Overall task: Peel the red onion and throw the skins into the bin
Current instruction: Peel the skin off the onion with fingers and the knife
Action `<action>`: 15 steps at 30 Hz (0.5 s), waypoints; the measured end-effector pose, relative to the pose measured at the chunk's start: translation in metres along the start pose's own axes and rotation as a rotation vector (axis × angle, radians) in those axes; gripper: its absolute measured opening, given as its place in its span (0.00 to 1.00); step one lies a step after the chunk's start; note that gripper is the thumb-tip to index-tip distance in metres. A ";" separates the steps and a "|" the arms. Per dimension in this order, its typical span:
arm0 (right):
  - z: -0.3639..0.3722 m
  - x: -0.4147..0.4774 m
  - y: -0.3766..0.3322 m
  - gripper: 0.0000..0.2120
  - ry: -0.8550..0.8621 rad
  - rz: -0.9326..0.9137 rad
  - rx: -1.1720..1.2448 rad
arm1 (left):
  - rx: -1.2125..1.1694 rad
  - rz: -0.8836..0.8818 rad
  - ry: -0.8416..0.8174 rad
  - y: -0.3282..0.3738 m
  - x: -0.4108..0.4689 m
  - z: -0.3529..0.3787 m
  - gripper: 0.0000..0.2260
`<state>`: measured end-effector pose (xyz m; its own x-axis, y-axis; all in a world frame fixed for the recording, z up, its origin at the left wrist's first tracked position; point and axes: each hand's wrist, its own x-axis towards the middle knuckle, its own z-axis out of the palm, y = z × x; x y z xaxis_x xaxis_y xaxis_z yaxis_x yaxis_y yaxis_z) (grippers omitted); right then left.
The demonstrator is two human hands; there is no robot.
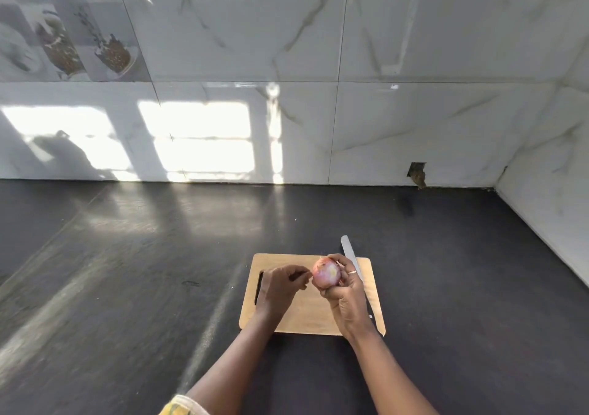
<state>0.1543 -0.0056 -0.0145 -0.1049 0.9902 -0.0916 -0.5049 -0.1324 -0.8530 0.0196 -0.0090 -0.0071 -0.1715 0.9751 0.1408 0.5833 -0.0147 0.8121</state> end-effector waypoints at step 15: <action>-0.005 0.003 0.007 0.24 0.006 -0.059 -0.109 | -0.277 -0.022 -0.141 0.002 0.005 -0.006 0.08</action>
<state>0.1549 -0.0035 -0.0228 -0.0725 0.9965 -0.0419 -0.4142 -0.0683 -0.9076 0.0155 -0.0058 -0.0012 -0.0586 0.9966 0.0573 0.3388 -0.0341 0.9402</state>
